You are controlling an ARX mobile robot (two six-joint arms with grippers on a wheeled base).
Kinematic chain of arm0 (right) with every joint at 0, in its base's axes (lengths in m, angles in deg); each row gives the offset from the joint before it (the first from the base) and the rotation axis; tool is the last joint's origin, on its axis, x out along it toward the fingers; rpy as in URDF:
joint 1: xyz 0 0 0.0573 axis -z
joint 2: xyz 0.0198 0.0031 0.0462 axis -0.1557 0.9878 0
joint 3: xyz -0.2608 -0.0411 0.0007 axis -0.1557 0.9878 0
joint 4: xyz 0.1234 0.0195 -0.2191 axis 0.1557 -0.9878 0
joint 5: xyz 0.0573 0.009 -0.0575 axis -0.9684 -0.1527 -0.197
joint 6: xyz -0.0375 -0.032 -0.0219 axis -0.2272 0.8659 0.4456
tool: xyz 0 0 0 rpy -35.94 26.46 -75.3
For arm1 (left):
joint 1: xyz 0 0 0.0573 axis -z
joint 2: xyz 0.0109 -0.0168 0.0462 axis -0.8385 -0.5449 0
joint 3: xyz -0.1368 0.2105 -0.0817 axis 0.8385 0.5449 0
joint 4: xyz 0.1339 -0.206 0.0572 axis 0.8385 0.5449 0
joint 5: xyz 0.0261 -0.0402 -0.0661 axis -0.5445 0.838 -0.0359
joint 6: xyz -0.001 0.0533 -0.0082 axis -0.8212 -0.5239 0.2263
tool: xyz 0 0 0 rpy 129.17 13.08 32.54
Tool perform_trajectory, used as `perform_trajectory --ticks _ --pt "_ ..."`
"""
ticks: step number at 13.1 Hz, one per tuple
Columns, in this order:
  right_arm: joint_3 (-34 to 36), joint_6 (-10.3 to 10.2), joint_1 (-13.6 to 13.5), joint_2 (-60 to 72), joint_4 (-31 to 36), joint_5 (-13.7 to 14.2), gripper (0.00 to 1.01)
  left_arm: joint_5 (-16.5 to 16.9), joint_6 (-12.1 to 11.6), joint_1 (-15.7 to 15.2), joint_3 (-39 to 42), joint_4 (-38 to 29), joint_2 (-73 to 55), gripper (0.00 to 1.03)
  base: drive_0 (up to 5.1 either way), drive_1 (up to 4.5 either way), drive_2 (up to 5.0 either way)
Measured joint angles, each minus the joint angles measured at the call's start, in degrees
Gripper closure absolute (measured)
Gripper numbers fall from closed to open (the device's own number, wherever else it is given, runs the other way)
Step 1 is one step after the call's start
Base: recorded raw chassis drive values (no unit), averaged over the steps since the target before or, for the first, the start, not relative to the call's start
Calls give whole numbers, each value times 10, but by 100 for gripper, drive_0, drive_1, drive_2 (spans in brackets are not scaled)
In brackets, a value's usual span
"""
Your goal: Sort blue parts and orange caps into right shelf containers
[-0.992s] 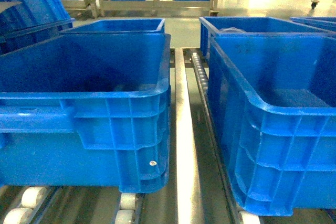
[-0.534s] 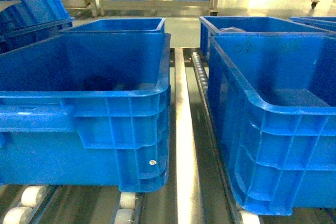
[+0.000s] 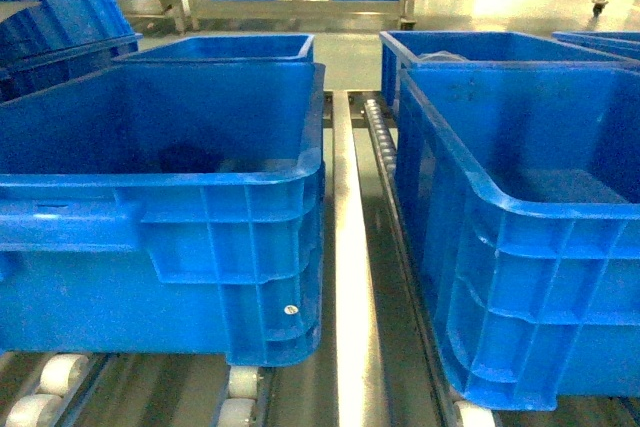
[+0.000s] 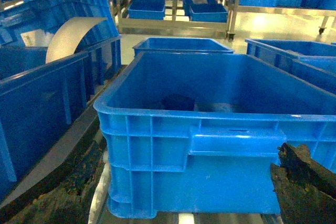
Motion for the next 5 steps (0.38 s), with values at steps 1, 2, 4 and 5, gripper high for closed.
perform_trajectory --ticks 1,2,4,5 --pt "0 0 0 0 0 0 3 0 0 0 0 0 0 5 0 0 0" --pt "0 0 0 0 0 0 3 0 0 0 0 0 0 5 0 0 0" --pt "0 0 0 0 0 0 3 0 0 0 0 0 0 5 0 0 0" --pt "0 0 0 0 0 0 3 0 0 0 0 0 0 5 0 0 0"
